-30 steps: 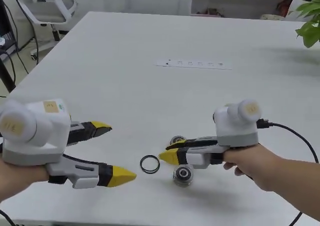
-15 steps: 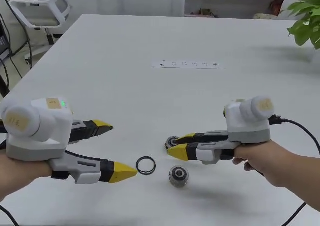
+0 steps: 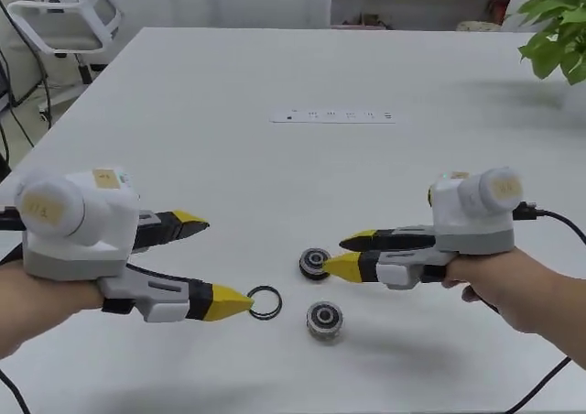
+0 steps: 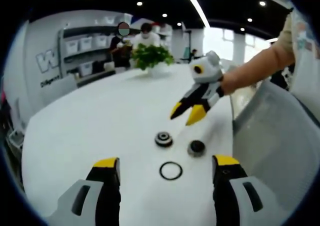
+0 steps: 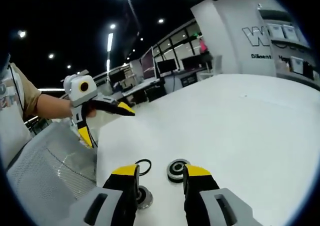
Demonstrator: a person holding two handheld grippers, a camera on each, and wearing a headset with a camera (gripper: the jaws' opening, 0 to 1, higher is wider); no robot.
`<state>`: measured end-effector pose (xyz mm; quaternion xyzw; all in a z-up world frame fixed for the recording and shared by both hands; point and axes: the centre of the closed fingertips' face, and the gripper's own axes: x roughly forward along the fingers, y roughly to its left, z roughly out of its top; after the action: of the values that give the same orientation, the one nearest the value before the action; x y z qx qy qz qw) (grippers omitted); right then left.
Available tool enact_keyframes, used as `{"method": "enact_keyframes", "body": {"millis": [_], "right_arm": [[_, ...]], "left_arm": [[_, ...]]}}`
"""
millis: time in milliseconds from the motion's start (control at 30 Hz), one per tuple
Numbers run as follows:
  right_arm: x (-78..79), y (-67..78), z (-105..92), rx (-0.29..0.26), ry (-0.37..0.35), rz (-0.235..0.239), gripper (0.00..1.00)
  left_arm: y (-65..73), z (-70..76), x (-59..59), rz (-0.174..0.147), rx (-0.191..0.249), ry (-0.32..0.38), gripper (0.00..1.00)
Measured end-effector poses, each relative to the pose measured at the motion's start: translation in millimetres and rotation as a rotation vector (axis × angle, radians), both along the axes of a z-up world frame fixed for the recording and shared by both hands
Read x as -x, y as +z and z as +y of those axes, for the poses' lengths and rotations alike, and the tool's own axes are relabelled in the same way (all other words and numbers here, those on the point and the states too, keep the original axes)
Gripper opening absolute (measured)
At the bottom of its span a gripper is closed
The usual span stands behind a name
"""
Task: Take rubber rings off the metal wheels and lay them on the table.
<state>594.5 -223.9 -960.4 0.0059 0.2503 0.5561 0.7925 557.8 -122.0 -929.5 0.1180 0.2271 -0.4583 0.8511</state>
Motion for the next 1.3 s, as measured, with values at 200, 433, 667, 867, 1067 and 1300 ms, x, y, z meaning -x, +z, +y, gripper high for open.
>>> {"method": "enact_keyframes", "body": {"millis": [200,433,667,867,1067,1300], "right_arm": [[-5.7,-2.5,-8.4,0.018,-0.017,-0.029,0.35],[-8.9,-1.8,-12.7,0.028,-0.017,-0.069,0.34],[-12.6,-11.4,-16.5,0.058,-0.014,-0.087,0.36],[-13.3,-20.0,-18.0,0.090,0.001,-0.100,0.35],[-15.7,-22.8,-18.3,0.099,0.000,-0.103,0.34],[-16.7,-24.0,-14.5,0.100,0.009,-0.102,0.34]], "left_arm": [[-0.1,-4.5,-7.7,-0.004,-0.005,-0.008,0.76],[-2.4,-9.4,-17.0,-0.006,-0.010,-0.017,0.76],[-8.2,-15.4,-23.6,-0.008,-0.021,-0.034,0.75],[-12.2,-20.2,-28.9,-0.014,-0.026,-0.038,0.73],[-15.3,-27.6,-32.0,-0.006,-0.021,-0.051,0.72],[-19.4,-32.9,-36.2,0.000,-0.019,-0.060,0.71]]}}
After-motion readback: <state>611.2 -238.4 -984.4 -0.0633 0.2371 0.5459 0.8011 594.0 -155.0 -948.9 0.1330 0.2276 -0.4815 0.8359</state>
